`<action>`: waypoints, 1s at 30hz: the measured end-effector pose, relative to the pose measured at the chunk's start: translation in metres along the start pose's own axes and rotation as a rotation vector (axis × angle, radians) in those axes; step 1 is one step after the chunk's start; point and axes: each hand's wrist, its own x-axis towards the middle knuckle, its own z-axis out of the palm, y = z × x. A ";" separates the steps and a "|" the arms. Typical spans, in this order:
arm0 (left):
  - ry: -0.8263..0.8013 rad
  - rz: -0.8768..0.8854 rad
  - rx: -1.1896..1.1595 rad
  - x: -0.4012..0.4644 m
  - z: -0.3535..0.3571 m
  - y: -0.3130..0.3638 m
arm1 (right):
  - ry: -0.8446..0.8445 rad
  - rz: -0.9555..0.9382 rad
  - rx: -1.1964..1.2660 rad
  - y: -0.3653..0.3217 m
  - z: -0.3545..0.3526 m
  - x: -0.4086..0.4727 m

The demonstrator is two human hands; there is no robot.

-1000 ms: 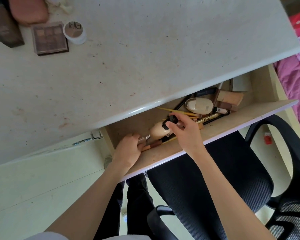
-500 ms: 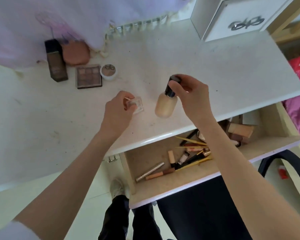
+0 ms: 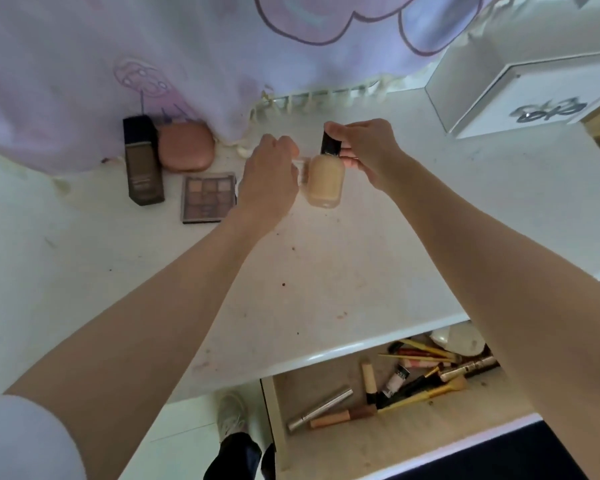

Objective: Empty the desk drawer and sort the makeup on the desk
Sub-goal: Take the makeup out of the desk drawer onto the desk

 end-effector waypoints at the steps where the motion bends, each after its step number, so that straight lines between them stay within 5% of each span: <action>1: 0.009 -0.020 -0.037 0.009 0.000 -0.004 | 0.019 0.001 -0.007 -0.004 0.004 0.010; 9: 0.059 -0.147 -0.089 0.055 -0.007 -0.026 | 0.043 0.048 -0.110 -0.021 0.022 0.045; 17: -0.088 0.016 -0.055 0.022 -0.011 -0.012 | 0.068 -0.003 -0.095 -0.005 0.013 0.024; 30: -0.002 0.387 -0.178 -0.202 0.017 0.020 | 0.191 -0.439 -0.864 0.160 -0.038 -0.161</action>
